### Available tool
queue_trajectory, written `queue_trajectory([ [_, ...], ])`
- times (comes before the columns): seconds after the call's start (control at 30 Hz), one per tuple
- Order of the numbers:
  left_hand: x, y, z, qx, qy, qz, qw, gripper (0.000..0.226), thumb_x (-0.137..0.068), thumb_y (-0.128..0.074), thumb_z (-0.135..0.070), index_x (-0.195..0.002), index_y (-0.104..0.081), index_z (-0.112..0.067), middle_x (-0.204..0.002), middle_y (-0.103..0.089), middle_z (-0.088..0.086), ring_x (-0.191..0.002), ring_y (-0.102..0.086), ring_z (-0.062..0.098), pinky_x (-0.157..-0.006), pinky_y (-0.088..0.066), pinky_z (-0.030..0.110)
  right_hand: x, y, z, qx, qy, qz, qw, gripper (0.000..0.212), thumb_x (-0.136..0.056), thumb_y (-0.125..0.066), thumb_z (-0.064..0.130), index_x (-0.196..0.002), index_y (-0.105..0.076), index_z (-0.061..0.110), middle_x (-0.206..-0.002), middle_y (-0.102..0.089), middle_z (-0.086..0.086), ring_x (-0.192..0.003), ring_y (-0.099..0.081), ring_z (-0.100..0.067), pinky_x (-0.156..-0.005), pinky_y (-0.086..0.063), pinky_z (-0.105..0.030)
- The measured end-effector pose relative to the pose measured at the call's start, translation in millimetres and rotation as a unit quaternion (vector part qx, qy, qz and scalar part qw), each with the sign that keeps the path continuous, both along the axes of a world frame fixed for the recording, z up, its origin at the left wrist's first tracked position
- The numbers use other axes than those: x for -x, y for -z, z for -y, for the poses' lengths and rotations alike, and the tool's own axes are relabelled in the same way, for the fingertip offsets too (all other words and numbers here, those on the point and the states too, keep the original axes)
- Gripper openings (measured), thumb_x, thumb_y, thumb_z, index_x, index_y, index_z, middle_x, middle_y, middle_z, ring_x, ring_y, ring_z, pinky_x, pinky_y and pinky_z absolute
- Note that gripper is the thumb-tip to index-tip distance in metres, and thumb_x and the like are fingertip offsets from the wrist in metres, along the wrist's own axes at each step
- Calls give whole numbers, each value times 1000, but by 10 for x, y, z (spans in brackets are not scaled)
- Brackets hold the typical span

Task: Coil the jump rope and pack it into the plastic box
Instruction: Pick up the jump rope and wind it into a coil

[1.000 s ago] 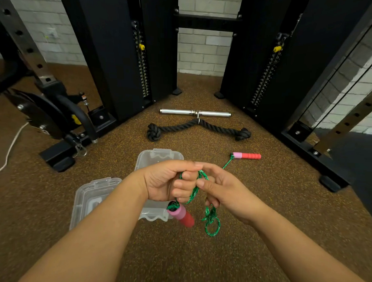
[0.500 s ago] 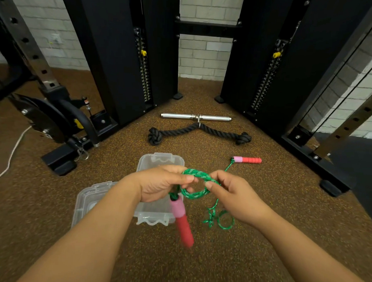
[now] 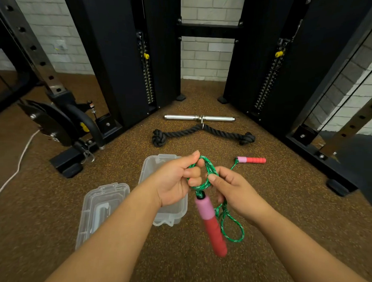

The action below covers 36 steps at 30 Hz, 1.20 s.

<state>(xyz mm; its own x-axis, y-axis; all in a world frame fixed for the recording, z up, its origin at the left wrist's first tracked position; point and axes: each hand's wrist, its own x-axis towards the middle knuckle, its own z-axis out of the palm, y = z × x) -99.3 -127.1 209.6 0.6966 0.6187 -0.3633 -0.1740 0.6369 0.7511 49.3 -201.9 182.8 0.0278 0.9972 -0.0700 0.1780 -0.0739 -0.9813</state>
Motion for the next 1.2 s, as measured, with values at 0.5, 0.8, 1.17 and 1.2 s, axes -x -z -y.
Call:
queue_trajectory([
  [0.5, 198, 48, -97, -13, -142, -35, 989, 33, -102, -36, -24, -74, -48, -11, -41, -30, -9, -38, -24, 4, -38, -23, 14, -227, 18, 119, 86, 52, -85, 991, 14, -86, -64, 12, -92, -74, 18, -81, -76, 4, -78, -67, -13, -78, -53, -27],
  [0.8, 282, 80, -237, -10, -170, -74, 983, 31, -101, -38, -24, -75, -47, -11, -41, -31, -8, -36, -25, 4, -36, -23, 14, -317, 55, 126, -153, 203, 233, 939, 10, -84, -68, 18, -87, -67, 28, -89, -67, 15, -87, -60, 4, -80, -45, -9],
  [1.17, 199, -23, -164, -170, -84, -157, 969, 30, -102, -37, -27, -76, -47, -13, -46, -30, -9, -42, -25, 6, -46, -22, 20, -407, 158, 70, -45, 121, 328, 936, 22, -78, -75, 20, -94, -64, 29, -97, -57, 14, -89, -53, 4, -90, -47, -26],
  [1.2, 164, -26, -132, -189, -57, -163, 967, 31, -102, -37, -27, -76, -47, -13, -46, -31, -10, -43, -25, 6, -47, -23, 20, -389, 154, 80, 3, 90, 297, 950, 34, -77, -76, 25, -107, -62, 32, -108, -54, 15, -98, -52, 1, -98, -43, -28],
])
